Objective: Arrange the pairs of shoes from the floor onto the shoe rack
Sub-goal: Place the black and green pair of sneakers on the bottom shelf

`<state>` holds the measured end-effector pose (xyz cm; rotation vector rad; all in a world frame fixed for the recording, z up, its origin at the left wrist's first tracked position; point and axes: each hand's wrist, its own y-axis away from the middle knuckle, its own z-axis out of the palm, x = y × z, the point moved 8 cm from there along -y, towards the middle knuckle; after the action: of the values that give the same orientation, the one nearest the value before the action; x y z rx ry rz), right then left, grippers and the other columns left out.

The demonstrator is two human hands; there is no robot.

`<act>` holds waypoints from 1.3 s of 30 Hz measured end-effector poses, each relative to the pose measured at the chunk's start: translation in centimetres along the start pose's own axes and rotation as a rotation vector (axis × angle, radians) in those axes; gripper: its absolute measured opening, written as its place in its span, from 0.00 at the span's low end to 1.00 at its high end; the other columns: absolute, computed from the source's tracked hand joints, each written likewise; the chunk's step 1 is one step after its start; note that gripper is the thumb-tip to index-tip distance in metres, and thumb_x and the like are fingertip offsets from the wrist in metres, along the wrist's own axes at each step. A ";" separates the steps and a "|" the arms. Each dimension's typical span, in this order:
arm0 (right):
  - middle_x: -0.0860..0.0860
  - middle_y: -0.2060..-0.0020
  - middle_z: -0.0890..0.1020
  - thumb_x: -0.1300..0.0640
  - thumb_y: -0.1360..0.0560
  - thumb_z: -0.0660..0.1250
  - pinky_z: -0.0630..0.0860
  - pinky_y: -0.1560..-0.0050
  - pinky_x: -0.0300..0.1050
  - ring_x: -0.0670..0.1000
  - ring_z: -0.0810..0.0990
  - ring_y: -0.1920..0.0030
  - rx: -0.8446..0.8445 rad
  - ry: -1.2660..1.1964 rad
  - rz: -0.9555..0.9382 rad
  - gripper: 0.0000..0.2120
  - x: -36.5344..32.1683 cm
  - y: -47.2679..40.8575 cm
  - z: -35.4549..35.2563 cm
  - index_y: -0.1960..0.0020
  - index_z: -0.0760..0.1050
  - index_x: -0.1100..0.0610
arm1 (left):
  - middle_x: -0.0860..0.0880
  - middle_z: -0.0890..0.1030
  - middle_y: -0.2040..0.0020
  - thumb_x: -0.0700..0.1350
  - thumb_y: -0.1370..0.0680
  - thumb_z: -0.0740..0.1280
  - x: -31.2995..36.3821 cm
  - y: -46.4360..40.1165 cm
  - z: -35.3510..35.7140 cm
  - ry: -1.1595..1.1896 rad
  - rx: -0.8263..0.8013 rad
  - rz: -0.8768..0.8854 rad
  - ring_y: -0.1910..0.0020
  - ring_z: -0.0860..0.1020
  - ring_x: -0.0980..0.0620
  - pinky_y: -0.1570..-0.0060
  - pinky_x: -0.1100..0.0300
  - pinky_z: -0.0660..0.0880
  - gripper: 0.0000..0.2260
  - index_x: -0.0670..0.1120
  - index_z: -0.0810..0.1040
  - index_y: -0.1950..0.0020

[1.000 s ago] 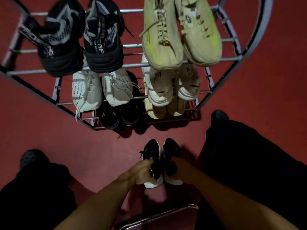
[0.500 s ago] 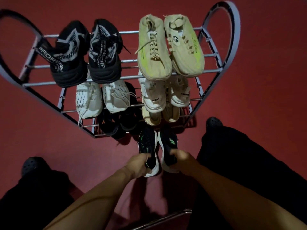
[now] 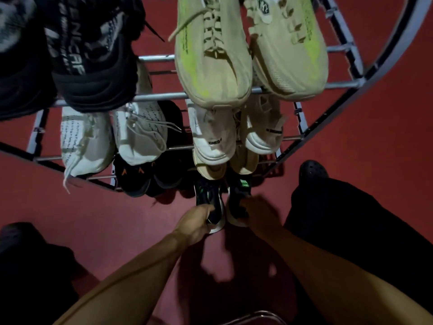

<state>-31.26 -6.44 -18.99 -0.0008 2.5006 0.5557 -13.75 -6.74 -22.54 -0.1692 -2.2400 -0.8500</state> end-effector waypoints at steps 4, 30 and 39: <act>0.64 0.48 0.81 0.62 0.32 0.75 0.64 0.44 0.37 0.63 0.81 0.46 0.087 -0.123 0.122 0.17 1.9 -1.6 0.6 0.45 0.79 0.67 | 0.56 0.78 0.65 0.35 0.29 0.69 -0.9 -2.0 0.0 0.326 0.139 -0.121 0.64 0.76 0.59 0.66 0.65 0.72 0.09 0.49 0.76 0.62; 0.56 0.48 0.83 0.43 0.35 0.77 0.80 0.47 0.53 0.55 0.82 0.52 0.238 -1.360 0.953 0.28 8.6 0.2 12.3 0.43 0.79 0.59 | 0.43 0.86 0.50 0.42 0.24 0.74 -6.5 -1.3 7.9 1.343 0.211 -0.769 0.51 0.83 0.47 0.49 0.55 0.79 0.15 0.38 0.81 0.40; 0.57 0.51 0.82 0.68 0.25 0.67 0.78 0.59 0.49 0.54 0.81 0.57 0.318 -1.620 0.921 0.18 7.6 -0.2 11.5 0.35 0.73 0.62 | 0.37 0.83 0.46 0.35 0.22 0.69 -5.7 -1.6 7.0 1.490 0.345 -0.733 0.63 0.85 0.49 0.69 0.63 0.82 0.17 0.36 0.74 0.34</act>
<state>-31.42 -1.26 -31.74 1.2145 0.8301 0.2363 -14.28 -2.87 -30.83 1.1312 -0.9055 -0.5448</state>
